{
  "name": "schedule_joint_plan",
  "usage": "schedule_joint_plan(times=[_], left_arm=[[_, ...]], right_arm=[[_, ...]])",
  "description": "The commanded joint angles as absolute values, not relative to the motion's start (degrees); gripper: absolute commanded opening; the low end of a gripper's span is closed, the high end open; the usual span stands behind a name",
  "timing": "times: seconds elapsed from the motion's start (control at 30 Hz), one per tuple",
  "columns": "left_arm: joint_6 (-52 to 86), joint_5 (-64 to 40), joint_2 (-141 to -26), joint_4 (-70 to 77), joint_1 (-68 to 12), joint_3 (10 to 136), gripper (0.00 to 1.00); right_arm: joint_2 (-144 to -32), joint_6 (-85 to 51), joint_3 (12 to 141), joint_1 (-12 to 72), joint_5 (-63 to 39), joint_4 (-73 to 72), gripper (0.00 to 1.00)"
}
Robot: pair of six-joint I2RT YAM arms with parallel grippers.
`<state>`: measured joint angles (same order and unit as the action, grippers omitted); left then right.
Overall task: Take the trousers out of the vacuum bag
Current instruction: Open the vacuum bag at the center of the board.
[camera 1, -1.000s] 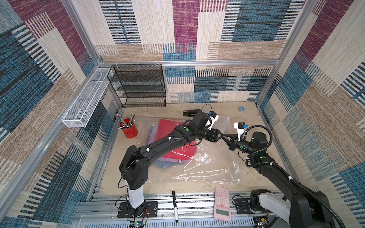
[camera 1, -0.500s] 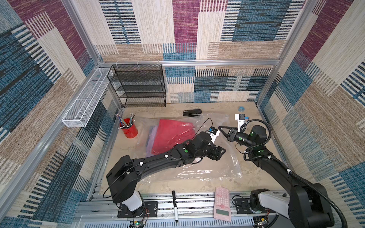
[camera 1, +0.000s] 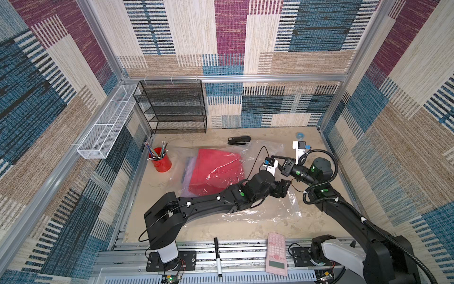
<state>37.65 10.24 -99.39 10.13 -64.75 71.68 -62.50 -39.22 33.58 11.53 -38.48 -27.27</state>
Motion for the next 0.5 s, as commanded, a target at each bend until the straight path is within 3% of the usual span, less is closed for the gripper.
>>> schedule_joint_plan(times=[0.0,0.17,0.23,0.47], left_arm=[[37.54,18.46,-101.00,11.40,-65.46,73.84,0.78],[34.16,25.03,-103.82,10.99,-67.39,76.51,0.66],[33.27,26.65,-104.86,10.96,-67.67,76.80,0.55],[31.69,28.50,-105.26,11.29,-68.36,76.47,0.02]], right_arm=[[-62.42,-40.82,33.06,11.95,-37.82,-31.29,0.00],[-61.02,-41.42,32.52,11.91,-37.16,-31.57,0.00],[-60.35,-41.86,32.18,12.08,-36.93,-31.83,0.00],[-59.41,-41.91,31.85,12.12,-36.54,-30.99,0.00]])
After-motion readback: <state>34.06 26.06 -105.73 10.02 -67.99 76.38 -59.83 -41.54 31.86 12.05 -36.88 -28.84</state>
